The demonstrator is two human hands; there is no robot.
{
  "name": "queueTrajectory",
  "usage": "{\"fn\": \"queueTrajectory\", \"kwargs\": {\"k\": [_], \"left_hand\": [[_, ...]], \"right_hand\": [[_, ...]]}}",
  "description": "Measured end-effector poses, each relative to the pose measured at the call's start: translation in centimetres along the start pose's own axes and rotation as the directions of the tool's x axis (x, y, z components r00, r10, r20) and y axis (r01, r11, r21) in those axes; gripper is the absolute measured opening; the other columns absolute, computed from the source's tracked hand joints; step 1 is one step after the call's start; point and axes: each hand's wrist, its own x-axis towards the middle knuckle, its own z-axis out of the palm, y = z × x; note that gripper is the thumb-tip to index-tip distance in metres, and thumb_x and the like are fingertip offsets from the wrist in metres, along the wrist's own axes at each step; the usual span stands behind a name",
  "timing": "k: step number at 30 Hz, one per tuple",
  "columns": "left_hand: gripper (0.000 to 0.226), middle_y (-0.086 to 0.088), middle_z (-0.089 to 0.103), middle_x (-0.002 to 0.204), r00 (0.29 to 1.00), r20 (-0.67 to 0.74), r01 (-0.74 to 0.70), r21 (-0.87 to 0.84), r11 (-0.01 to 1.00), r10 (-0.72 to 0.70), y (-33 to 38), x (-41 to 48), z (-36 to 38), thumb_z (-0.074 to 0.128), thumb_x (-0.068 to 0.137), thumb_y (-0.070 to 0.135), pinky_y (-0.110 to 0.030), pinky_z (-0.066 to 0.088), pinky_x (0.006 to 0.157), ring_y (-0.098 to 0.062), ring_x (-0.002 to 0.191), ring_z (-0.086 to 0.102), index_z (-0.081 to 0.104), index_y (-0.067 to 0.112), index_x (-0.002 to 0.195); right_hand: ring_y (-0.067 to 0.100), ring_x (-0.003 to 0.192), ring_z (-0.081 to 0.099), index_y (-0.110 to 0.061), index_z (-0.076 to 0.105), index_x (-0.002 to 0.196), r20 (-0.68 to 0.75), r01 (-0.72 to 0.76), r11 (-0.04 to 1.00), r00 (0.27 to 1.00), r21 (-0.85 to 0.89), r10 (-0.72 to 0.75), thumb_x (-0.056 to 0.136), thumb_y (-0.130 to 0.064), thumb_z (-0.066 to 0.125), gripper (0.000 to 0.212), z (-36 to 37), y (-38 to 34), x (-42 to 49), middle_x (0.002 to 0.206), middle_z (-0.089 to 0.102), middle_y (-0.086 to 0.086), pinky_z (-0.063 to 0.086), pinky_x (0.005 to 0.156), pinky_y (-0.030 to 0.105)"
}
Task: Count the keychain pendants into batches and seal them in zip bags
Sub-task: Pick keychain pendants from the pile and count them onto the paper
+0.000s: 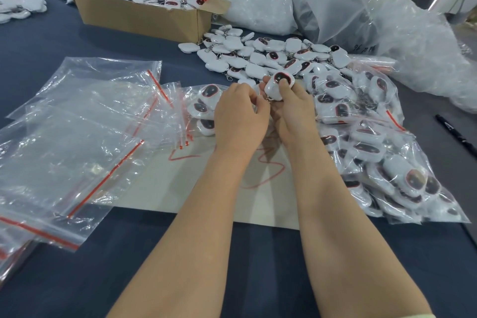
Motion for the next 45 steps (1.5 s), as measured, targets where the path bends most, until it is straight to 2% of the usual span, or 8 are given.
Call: {"fn": "queueTrajectory", "kwargs": {"k": [8, 13, 18, 21, 34, 38, 41, 45], "left_hand": [[0.012, 0.005, 0.048, 0.085, 1.0, 0.008, 0.004, -0.01, 1.0, -0.004, 0.0, 0.1, -0.1, 0.054, 0.091, 0.019, -0.024, 0.035, 0.073, -0.017, 0.085, 0.049, 0.055, 0.012, 0.081], [0.01, 0.004, 0.054, 0.091, 0.996, 0.016, 0.092, -0.09, 0.992, -0.09, 0.1, 0.4, -0.2, 0.055, 0.09, 0.022, -0.016, 0.029, 0.068, -0.012, 0.086, 0.049, 0.054, 0.016, 0.083], [0.007, 0.003, 0.06, 0.094, 0.979, -0.022, 0.191, -0.24, 0.952, -0.202, 0.4, 0.7, -0.4, 0.055, 0.09, 0.022, -0.009, 0.034, 0.063, -0.007, 0.082, 0.049, 0.057, 0.016, 0.086], [0.01, 0.005, 0.061, 0.088, 0.978, -0.06, 0.175, -0.297, 0.939, -0.201, 0.6, 0.9, -0.7, 0.056, 0.09, 0.02, -0.003, 0.037, 0.065, 0.0, 0.074, 0.05, 0.058, 0.014, 0.083], [0.005, 0.003, 0.064, 0.091, 0.987, -0.156, -0.013, -0.287, 0.958, -0.034, 1.8, 0.5, -1.2, 0.057, 0.089, 0.015, -0.006, 0.038, 0.069, -0.003, 0.078, 0.053, 0.058, 0.015, 0.083], [0.007, 0.009, 0.058, 0.085, 0.976, -0.201, 0.023, -0.282, 0.959, -0.082, 1.5, 0.7, -1.4, 0.055, 0.089, 0.016, -0.007, 0.038, 0.068, 0.001, 0.075, 0.049, 0.056, 0.017, 0.083], [0.01, 0.008, 0.056, 0.081, 0.972, -0.176, 0.094, -0.306, 0.947, -0.154, 0.9, 0.8, -1.2, 0.054, 0.091, 0.017, -0.01, 0.035, 0.067, -0.007, 0.078, 0.05, 0.053, 0.016, 0.081], [0.012, 0.01, 0.05, 0.077, 0.962, -0.153, 0.175, -0.295, 0.939, -0.227, 0.3, 0.7, -1.0, 0.051, 0.094, 0.019, -0.013, 0.031, 0.065, -0.009, 0.078, 0.047, 0.05, 0.014, 0.082]], "right_hand": [[0.013, 0.081, 0.07, 0.002, 0.054, 0.113, 0.008, 0.023, 0.992, 1.0, -0.125, -0.022, 0.091, 0.012, 0.042, 0.027, 0.1, -0.4, -0.1, 0.093, 0.069, 0.01, 0.057, 0.07, 0.022], [0.03, 0.099, 0.063, -0.01, 0.051, 0.096, -0.078, 0.057, 0.874, 0.991, -0.483, -0.108, 0.086, -0.004, 0.052, 0.012, 0.6, -1.3, 0.5, 0.093, 0.058, 0.005, 0.051, 0.093, 0.05], [0.019, 0.065, 0.068, -0.003, 0.046, 0.109, 0.022, 0.01, 0.773, 1.0, -0.634, 0.005, 0.084, -0.009, 0.066, 0.033, 0.6, -3.3, 0.1, 0.102, 0.06, 0.016, 0.06, 0.069, 0.034], [0.008, 0.043, 0.061, -0.003, 0.057, 0.086, 0.133, 0.062, 0.648, 0.989, -0.759, 0.06, 0.083, -0.009, 0.069, 0.014, 1.0, -3.8, -1.0, 0.056, 0.065, 0.004, 0.048, 0.046, 0.015], [0.012, 0.046, 0.045, -0.017, 0.061, 0.057, 0.371, 0.195, 0.696, 0.922, -0.691, 0.11, 0.087, 0.006, 0.047, 0.04, 1.7, -3.0, -1.7, 0.057, 0.054, 0.005, 0.035, 0.048, 0.02], [0.024, 0.065, 0.042, -0.012, 0.062, 0.072, 0.401, 0.082, 0.726, 0.873, -0.683, 0.278, 0.091, 0.003, 0.043, 0.031, 1.7, -1.9, -1.9, 0.074, 0.05, 0.014, 0.033, 0.06, 0.032], [0.007, 0.046, 0.044, -0.014, 0.07, 0.085, 0.235, 0.136, 0.737, 0.972, -0.662, 0.031, 0.093, -0.007, 0.051, 0.022, 1.5, -2.1, -1.0, 0.065, 0.06, 0.001, 0.035, 0.048, 0.02], [0.013, 0.077, 0.057, -0.018, 0.069, 0.101, -0.008, 0.142, 0.51, 0.959, -0.848, -0.282, 0.09, -0.008, 0.046, 0.028, 0.1, -1.6, 0.1, 0.1, 0.069, 0.001, 0.045, 0.073, 0.024]]}}
